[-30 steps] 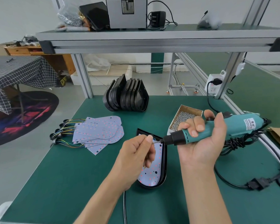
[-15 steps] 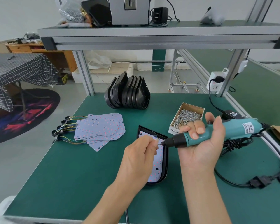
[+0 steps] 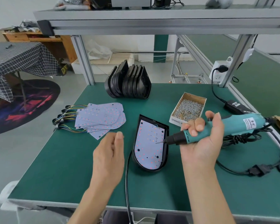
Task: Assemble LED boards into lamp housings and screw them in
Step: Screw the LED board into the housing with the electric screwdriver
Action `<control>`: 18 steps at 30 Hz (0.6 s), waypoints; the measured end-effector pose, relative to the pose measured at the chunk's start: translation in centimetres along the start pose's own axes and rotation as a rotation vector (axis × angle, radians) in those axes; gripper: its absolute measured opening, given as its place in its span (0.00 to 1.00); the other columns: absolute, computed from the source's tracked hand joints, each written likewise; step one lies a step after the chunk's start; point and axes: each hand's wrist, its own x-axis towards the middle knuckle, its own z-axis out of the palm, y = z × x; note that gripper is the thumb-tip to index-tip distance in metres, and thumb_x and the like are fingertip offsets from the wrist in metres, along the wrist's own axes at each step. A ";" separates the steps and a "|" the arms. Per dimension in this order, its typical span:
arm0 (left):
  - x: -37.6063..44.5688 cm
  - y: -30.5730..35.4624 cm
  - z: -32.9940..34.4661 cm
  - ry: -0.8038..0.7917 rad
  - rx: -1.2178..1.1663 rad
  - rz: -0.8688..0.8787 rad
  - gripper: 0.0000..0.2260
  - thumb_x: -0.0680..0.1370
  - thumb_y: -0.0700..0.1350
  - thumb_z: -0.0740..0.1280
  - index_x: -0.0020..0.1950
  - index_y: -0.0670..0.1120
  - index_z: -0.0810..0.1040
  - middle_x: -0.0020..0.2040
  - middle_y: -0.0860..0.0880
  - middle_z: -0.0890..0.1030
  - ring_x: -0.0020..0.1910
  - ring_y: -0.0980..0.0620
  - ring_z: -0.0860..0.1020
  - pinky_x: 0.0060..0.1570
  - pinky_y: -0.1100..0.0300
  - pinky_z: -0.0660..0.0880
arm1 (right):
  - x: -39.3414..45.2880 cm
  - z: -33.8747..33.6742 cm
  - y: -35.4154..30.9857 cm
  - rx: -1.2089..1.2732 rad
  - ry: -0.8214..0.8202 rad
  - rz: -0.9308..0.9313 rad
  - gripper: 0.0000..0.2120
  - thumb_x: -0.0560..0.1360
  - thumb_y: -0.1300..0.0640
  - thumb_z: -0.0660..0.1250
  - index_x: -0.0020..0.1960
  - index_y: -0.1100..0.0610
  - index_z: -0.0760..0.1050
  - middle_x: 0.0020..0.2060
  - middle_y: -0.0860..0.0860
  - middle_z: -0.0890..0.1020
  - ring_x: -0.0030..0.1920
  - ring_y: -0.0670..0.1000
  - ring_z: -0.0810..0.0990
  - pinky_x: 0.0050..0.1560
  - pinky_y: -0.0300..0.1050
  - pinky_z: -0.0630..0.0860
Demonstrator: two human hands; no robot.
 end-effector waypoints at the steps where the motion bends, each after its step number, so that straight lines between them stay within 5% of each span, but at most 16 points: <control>1: -0.2 -0.2 0.0 -0.034 0.032 -0.007 0.24 0.83 0.63 0.52 0.43 0.48 0.76 0.36 0.50 0.78 0.37 0.48 0.74 0.42 0.53 0.73 | 0.0 -0.3 0.1 0.017 0.004 0.027 0.07 0.82 0.49 0.65 0.47 0.50 0.77 0.28 0.46 0.69 0.27 0.46 0.67 0.39 0.41 0.73; 4: -0.8 -0.4 0.4 -0.077 0.090 0.011 0.18 0.82 0.61 0.57 0.36 0.53 0.68 0.31 0.59 0.74 0.34 0.55 0.70 0.36 0.63 0.66 | -0.2 -0.9 0.5 -0.045 0.056 0.034 0.08 0.83 0.50 0.63 0.47 0.51 0.76 0.27 0.46 0.69 0.27 0.47 0.66 0.39 0.41 0.73; 6: -0.9 -0.6 0.7 -0.051 0.108 0.049 0.11 0.82 0.53 0.65 0.40 0.55 0.73 0.34 0.59 0.76 0.38 0.56 0.73 0.37 0.64 0.67 | -0.3 -1.3 0.5 -0.046 0.061 0.028 0.09 0.84 0.50 0.63 0.46 0.51 0.76 0.27 0.46 0.69 0.27 0.47 0.66 0.38 0.41 0.74; 10: -0.5 0.3 1.0 -0.178 0.197 0.322 0.06 0.77 0.42 0.74 0.44 0.52 0.80 0.43 0.58 0.77 0.44 0.57 0.76 0.47 0.57 0.71 | 0.0 -1.7 -0.2 -0.056 0.057 0.009 0.08 0.83 0.50 0.63 0.47 0.51 0.76 0.28 0.46 0.69 0.27 0.47 0.66 0.38 0.42 0.74; 14: 1.0 2.3 2.2 -0.429 0.473 0.668 0.03 0.76 0.48 0.72 0.42 0.54 0.83 0.41 0.56 0.78 0.46 0.50 0.75 0.49 0.49 0.67 | 0.4 -1.9 -1.2 -0.053 0.070 -0.026 0.08 0.82 0.49 0.65 0.47 0.51 0.76 0.29 0.46 0.68 0.29 0.47 0.65 0.39 0.43 0.73; 18: 2.4 3.3 4.3 -0.642 0.754 0.760 0.09 0.79 0.47 0.65 0.50 0.54 0.84 0.43 0.54 0.76 0.50 0.50 0.72 0.49 0.53 0.59 | 0.7 -2.3 -2.0 -0.025 0.082 -0.034 0.07 0.81 0.49 0.66 0.47 0.51 0.76 0.30 0.47 0.68 0.29 0.48 0.65 0.40 0.42 0.73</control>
